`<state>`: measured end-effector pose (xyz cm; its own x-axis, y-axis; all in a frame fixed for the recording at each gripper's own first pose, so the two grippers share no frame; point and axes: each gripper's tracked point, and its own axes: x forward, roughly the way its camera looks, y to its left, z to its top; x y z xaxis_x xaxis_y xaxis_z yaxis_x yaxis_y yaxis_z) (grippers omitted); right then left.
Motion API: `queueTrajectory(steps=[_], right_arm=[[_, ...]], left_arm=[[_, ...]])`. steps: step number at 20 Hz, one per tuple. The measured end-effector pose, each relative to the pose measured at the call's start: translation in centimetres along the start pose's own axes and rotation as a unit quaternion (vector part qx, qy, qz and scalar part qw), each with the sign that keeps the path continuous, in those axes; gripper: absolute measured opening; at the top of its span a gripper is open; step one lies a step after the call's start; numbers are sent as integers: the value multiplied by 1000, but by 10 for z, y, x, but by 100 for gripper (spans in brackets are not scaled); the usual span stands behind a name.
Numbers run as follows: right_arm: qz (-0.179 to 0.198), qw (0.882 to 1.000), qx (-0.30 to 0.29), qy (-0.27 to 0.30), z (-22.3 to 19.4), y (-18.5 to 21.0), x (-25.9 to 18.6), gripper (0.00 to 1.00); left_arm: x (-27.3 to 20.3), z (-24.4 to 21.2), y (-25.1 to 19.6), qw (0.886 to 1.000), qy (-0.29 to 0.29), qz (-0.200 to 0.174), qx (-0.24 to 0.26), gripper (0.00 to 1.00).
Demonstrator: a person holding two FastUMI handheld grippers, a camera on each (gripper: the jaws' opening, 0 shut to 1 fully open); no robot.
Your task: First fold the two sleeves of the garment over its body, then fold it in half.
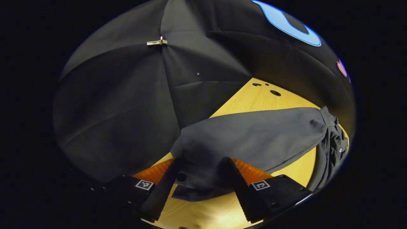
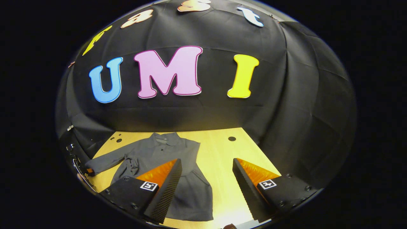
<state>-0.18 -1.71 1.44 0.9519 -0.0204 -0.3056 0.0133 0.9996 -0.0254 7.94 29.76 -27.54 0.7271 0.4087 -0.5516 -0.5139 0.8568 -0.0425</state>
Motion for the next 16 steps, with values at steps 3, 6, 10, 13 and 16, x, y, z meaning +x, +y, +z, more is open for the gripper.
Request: queueTrajectory(steps=[3,6,10,13,16], right_arm=[[6,1000,-19,16,-15,1,-2,99],[25,999,-25,29,-29,15,8,99],[50,997,-34,39,-36,19,15,98],[60,996,-47,41,-44,16,27,98],[64,996,-33,53,-55,9,38,98]], left_arm=[[1,-2,-10,1000,1,-13,22,86],[2,0,-27,997,12,-32,70,68],[2,-1,-34,990,22,-14,140,10],[-7,1,-45,986,32,-4,161,6],[-28,30,-62,987,3,-12,158,5]])
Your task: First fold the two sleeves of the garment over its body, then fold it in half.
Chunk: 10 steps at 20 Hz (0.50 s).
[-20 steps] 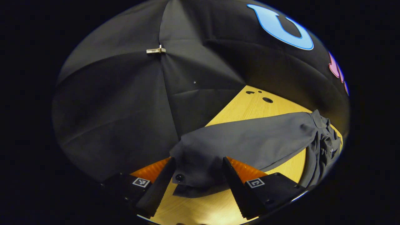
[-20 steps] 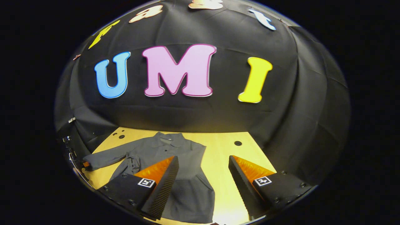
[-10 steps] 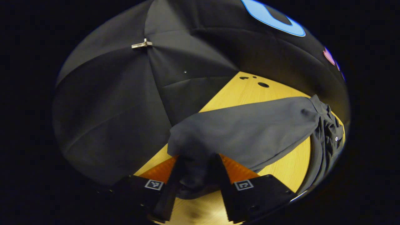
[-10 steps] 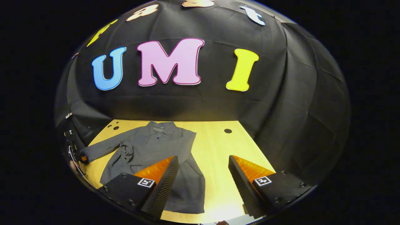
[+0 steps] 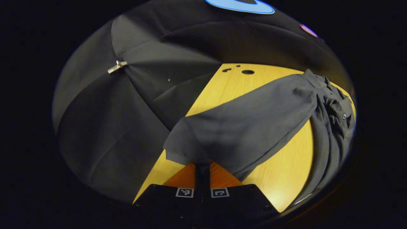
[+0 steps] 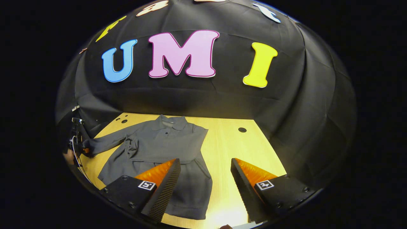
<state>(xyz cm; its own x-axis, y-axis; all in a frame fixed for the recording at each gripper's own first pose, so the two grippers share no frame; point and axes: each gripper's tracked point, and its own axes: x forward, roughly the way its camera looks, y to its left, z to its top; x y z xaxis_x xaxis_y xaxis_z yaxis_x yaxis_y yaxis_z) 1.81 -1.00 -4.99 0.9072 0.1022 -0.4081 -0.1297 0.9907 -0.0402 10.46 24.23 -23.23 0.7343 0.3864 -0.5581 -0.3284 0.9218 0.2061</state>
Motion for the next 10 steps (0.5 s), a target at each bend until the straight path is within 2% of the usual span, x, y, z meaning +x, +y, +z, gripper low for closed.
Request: queueTrajectory(steps=[4,7,10], right_arm=[[-14,999,37,21,-13,-17,20,98],[-19,998,47,21,-18,-29,26,98],[-40,998,44,20,-30,-43,29,98]], left_arm=[[-32,64,-31,998,-51,-12,-19,5],[-55,114,-85,994,-85,-59,-42,6],[-79,152,-146,985,-103,-128,-57,5]])
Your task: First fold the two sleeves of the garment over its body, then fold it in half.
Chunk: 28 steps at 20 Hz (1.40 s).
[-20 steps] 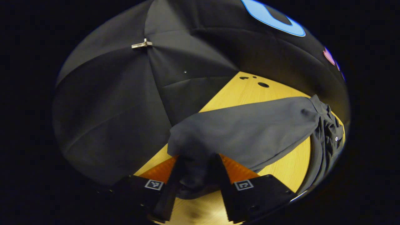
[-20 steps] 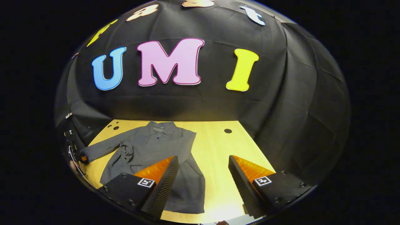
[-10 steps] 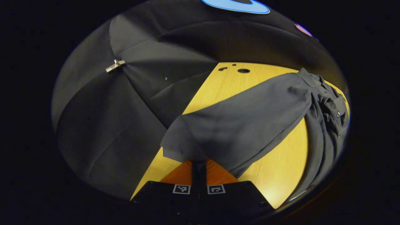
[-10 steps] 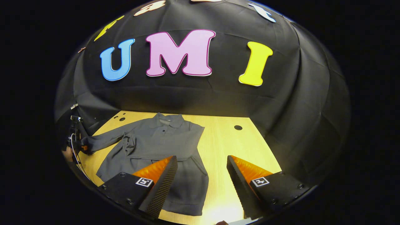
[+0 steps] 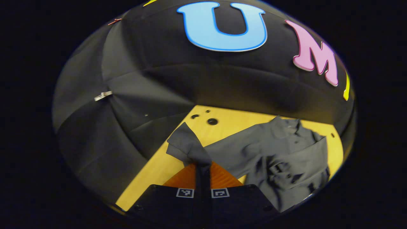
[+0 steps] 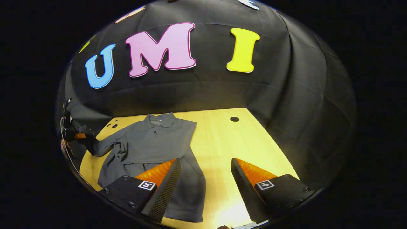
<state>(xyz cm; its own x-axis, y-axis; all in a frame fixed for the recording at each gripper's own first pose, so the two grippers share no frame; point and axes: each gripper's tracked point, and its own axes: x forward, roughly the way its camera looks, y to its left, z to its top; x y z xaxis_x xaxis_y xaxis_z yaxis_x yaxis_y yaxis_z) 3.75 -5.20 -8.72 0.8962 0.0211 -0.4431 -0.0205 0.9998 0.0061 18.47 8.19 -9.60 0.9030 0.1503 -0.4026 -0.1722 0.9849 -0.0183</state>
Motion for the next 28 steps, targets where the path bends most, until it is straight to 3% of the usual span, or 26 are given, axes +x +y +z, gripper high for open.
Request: queueTrajectory(steps=[5,10,18,25,28], right_arm=[[-5,999,27,27,-33,-2,1,98],[-4,998,52,32,-42,-9,5,98],[3,998,41,57,-60,-30,26,100],[40,995,32,83,-70,-33,43,99],[55,994,20,96,-74,-36,48,99]], left_arm=[[-4,28,-115,995,-16,-100,25,5],[-10,12,-244,980,7,-196,31,5],[-1,-42,-375,955,66,-282,64,5],[4,-79,-440,944,111,-303,62,8],[12,-95,-453,947,126,-287,77,13]])
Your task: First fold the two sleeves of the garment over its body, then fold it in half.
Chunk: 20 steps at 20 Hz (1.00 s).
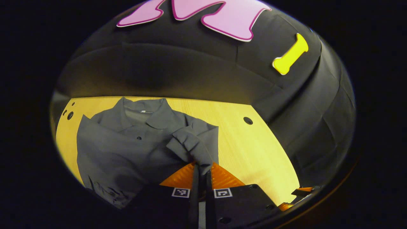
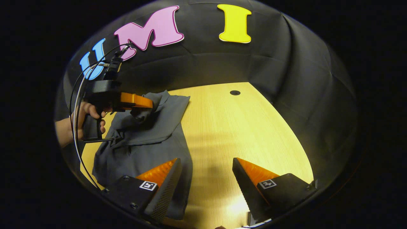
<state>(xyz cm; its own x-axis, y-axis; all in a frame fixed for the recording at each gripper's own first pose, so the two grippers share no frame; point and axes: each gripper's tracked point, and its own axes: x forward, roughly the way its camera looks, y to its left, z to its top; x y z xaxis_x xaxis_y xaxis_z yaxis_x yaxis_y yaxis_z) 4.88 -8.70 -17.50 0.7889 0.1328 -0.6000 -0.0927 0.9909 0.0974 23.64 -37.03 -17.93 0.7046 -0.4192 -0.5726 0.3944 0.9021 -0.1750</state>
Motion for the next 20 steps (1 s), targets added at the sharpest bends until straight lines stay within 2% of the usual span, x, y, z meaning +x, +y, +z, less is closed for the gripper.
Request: queueTrajectory(steps=[1,2,3,4,6,7,8,11,12,15,20], right_arm=[[7,1000,1,3,0,1,1,99],[13,1000,1,5,0,2,3,99],[17,1000,-4,8,-1,1,5,99],[20,1000,-10,11,-2,0,4,99],[27,999,-20,11,-1,3,4,99],[30,999,-21,10,-1,5,4,99],[33,999,-20,13,-2,8,3,99],[39,999,-22,27,-10,21,5,99],[41,998,-24,31,-14,26,5,99],[53,997,-22,58,-31,45,6,99],[75,989,-14,126,-69,75,5,99]], left_arm=[[3,-1,-4,1000,-1,2,0,14],[6,-2,-8,1000,-3,2,-2,9],[9,-2,-13,1000,-3,0,-6,19],[11,-4,-20,1000,-3,-8,-9,16],[6,-6,-35,999,-5,-32,-13,45],[1,-7,-38,999,-8,-39,-12,50],[-5,-7,-36,999,-14,-36,-5,55],[-37,-22,-14,999,-22,-4,30,92],[-53,-30,-3,999,-27,6,40,96],[-111,-72,40,997,-29,45,57,96],[-209,-168,130,991,1,123,51,96]])
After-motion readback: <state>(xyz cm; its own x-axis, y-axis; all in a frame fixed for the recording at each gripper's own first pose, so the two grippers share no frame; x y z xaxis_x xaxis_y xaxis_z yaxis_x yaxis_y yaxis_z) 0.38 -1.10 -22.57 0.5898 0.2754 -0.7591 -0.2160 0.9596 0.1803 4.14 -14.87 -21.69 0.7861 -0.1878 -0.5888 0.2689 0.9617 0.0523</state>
